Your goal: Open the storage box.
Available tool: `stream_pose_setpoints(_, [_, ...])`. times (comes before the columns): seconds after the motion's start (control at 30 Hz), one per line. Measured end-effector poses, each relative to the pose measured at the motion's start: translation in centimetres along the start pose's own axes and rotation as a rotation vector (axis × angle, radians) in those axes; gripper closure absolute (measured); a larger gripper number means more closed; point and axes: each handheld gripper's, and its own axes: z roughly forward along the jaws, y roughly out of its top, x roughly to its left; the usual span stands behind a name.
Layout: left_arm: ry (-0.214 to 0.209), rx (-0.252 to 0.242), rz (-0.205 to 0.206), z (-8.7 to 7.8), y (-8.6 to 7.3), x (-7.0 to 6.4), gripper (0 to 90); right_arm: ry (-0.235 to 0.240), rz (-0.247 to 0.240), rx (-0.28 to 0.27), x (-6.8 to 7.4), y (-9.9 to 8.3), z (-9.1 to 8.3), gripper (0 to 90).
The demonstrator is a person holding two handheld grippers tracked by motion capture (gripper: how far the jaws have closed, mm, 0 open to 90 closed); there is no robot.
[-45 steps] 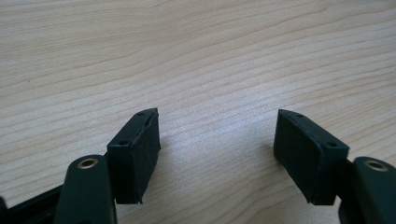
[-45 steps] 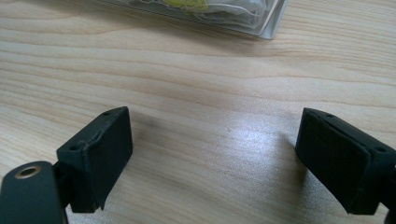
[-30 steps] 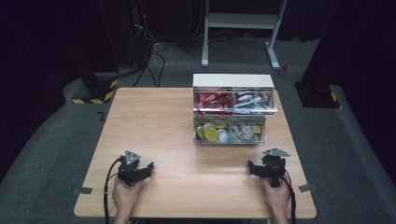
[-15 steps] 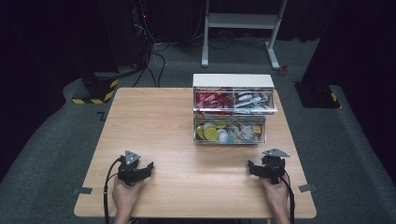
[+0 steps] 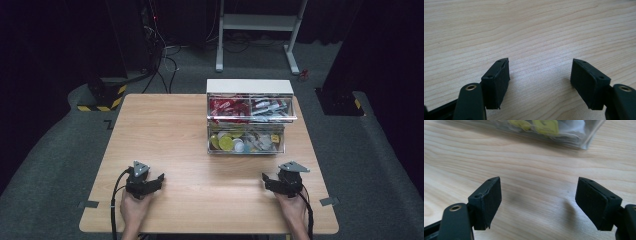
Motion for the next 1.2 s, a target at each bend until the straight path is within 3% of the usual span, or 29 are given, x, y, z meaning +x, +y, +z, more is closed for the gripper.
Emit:
stream_pose_setpoints(0.47, [-0.003, 0.001, -0.003, 0.0, 0.0, 0.0, 31.8, -0.007, -0.017, -0.034, 0.1, 0.1, -1.2, 30.8])
stream_pose_setpoints(0.77, [-0.003, 0.000, -0.003, 0.0, 0.0, 0.0, 31.8, 0.035, -0.060, -0.069, 0.3, 0.6, -2.0, 39.8])
stream_pose_setpoints(0.87, [-0.005, -0.002, -0.007, 0.0, 0.0, 0.0, 31.8, 0.077, -0.054, -0.067, 0.3, 0.7, -2.5, 44.3])
stream_pose_setpoints(1.03, [-0.005, -0.002, -0.007, 0.0, 0.0, 0.0, 31.8, 0.118, -0.057, -0.065, 0.1, 1.0, -2.8, 44.4])
stream_pose_setpoints(1.17, [-0.006, -0.002, -0.007, 0.0, 0.0, 0.0, 31.8, 0.115, -0.055, -0.085, 0.2, 1.4, -3.4, 40.7])
stream_pose_setpoints(1.2, [-0.005, -0.002, -0.007, 0.0, 0.0, 0.0, 31.8, 0.099, -0.059, -0.112, 0.2, 1.8, -3.8, 38.4])
